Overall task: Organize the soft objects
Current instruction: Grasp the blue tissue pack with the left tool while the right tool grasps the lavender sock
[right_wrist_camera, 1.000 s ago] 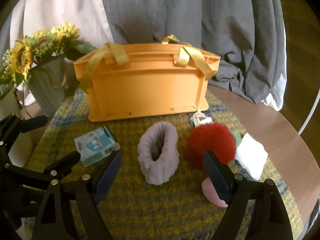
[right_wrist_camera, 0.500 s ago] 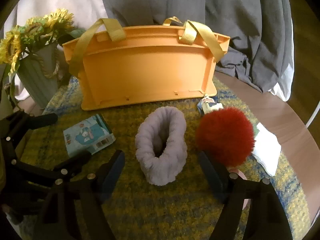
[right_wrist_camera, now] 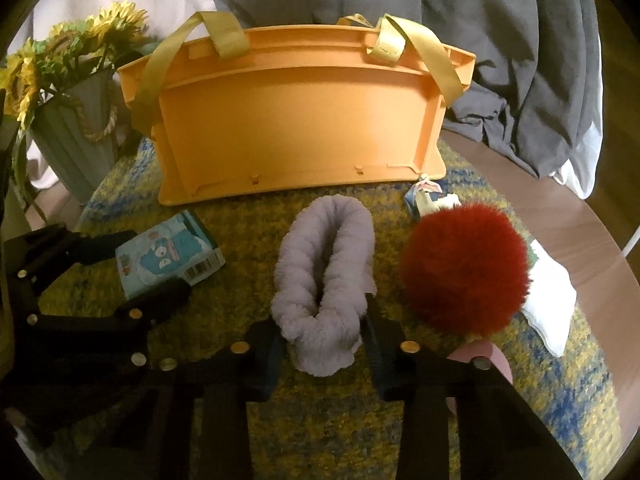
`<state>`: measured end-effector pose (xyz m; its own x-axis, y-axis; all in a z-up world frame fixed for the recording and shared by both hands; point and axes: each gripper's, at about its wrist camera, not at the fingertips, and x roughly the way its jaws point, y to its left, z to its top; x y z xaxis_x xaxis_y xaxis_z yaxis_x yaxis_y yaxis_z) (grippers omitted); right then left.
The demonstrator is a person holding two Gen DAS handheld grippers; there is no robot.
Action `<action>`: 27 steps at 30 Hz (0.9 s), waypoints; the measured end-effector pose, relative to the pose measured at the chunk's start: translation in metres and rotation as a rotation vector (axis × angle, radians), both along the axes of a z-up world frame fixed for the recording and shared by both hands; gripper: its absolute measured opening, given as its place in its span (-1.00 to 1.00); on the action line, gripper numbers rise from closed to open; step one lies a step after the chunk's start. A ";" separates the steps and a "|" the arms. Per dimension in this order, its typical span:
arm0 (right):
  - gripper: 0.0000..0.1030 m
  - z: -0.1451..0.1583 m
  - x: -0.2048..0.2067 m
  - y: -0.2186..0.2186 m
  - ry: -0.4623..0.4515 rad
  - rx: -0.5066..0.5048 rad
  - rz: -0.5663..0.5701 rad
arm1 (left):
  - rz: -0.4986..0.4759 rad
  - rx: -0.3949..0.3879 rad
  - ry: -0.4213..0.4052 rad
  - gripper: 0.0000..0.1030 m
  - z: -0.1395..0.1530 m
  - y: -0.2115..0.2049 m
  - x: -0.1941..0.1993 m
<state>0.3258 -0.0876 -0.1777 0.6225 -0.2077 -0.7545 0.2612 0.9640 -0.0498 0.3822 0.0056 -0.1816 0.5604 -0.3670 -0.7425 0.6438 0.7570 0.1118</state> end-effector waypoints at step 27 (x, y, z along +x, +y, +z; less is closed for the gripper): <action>-0.50 0.050 -0.027 -0.014 -0.099 0.022 0.094 | 0.250 -0.124 -0.083 0.09 0.063 0.015 -0.051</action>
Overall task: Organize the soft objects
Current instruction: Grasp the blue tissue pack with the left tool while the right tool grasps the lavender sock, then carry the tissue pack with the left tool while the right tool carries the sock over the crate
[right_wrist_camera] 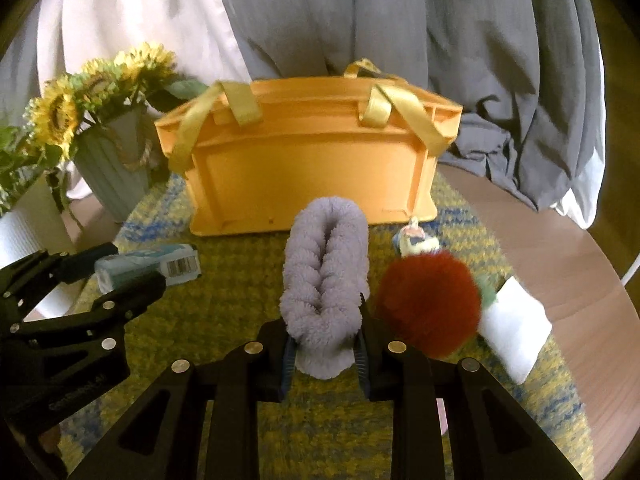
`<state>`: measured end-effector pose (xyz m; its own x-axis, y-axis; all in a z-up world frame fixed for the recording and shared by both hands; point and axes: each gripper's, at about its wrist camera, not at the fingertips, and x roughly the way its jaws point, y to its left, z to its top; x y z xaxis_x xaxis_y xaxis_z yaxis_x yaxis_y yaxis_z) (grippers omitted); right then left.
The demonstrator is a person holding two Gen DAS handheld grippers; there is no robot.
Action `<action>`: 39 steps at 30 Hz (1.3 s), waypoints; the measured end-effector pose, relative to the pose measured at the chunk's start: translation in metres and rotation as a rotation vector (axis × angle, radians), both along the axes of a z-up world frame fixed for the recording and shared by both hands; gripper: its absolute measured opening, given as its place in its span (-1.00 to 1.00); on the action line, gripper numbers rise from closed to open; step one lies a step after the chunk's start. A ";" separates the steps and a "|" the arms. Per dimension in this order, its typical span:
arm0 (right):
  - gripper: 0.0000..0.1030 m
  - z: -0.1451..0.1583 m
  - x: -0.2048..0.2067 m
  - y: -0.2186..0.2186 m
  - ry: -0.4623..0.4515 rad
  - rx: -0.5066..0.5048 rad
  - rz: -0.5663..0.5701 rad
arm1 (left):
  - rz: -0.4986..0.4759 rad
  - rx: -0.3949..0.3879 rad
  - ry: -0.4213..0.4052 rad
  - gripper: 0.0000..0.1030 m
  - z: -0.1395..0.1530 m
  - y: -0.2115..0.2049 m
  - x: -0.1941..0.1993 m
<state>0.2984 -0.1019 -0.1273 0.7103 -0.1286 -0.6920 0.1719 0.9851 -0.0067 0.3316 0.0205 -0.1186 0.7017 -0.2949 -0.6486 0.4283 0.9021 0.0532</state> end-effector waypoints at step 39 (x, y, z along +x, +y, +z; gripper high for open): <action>-0.50 0.120 -0.039 -0.025 -0.361 -0.019 0.085 | 0.114 -0.121 -0.365 0.04 0.131 -0.009 -0.059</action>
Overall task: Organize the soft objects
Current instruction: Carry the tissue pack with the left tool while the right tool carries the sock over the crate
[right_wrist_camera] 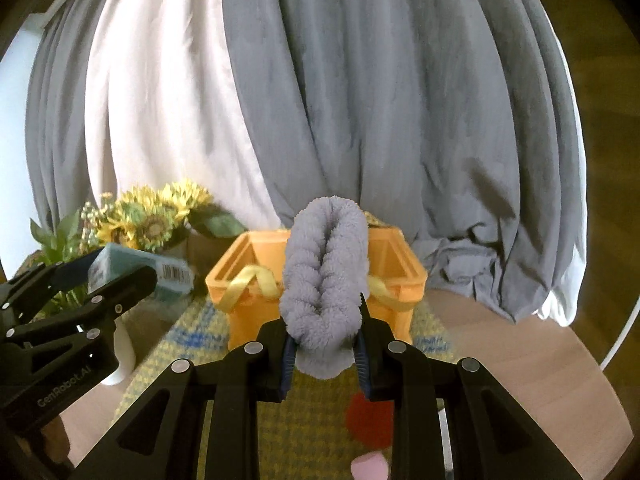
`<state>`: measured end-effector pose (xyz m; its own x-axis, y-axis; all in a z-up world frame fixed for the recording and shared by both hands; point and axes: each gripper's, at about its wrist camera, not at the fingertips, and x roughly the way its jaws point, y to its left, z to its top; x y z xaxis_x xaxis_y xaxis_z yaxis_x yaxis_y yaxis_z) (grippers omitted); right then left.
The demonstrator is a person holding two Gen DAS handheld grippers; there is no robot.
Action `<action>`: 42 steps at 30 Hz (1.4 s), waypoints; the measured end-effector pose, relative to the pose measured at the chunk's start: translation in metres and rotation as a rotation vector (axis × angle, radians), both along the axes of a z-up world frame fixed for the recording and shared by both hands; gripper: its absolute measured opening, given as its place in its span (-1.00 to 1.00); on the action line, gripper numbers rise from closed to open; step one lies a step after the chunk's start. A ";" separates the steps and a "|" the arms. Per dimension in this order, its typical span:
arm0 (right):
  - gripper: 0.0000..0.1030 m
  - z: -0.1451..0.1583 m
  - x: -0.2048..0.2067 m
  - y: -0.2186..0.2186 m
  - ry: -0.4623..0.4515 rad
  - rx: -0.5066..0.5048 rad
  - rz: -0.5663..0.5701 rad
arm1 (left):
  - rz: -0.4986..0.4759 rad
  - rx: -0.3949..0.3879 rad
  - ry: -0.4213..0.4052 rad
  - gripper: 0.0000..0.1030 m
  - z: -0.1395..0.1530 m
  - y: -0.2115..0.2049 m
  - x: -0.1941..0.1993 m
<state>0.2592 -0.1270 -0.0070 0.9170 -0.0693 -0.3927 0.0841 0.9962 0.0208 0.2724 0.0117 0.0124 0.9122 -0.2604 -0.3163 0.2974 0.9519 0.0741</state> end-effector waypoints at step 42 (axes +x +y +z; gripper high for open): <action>-0.50 0.037 0.085 -0.017 -0.114 0.003 0.014 | 0.037 -0.004 -0.164 -0.03 0.044 -0.026 0.092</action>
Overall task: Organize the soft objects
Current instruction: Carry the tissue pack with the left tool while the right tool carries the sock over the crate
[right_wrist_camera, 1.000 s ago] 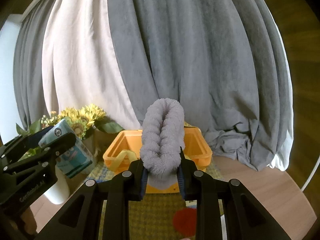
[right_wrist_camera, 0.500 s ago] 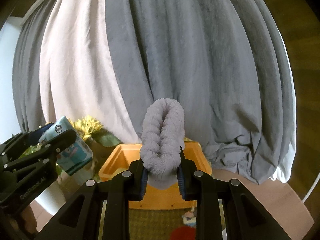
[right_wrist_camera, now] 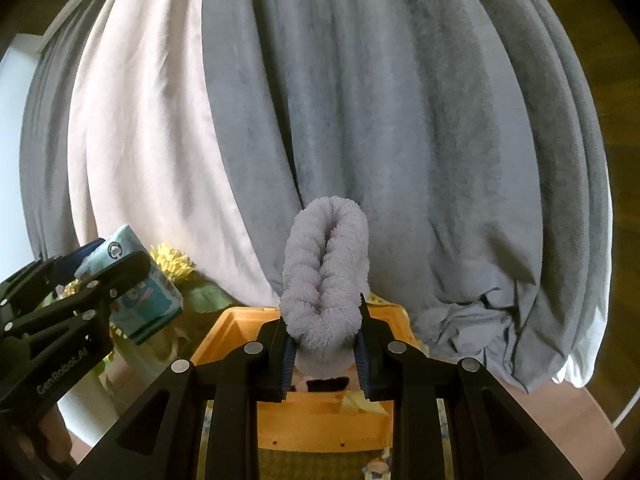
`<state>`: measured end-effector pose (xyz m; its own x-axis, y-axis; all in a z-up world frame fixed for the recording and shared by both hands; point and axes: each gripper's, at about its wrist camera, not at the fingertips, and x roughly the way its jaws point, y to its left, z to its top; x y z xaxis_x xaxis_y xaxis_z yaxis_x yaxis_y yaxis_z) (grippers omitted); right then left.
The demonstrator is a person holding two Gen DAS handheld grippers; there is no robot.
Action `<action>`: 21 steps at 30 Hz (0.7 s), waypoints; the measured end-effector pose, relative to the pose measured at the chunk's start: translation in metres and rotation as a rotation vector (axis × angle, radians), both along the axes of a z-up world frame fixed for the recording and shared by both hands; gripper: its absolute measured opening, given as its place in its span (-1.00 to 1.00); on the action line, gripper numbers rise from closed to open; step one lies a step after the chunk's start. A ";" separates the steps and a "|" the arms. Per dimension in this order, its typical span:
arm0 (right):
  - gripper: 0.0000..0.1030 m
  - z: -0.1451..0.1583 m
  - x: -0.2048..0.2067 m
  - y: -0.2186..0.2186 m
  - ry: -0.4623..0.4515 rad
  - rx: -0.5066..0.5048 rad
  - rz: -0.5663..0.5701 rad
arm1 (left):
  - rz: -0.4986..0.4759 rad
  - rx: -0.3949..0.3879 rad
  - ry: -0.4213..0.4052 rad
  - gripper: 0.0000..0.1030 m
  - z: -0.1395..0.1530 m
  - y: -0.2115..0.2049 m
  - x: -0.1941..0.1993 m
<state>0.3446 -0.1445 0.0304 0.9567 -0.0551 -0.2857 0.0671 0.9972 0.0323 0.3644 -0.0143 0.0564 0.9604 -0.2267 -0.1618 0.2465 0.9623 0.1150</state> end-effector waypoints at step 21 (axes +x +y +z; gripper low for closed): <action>-0.49 -0.023 0.077 -0.018 0.110 -0.030 0.003 | 0.001 0.045 0.092 -0.03 -0.027 -0.023 0.080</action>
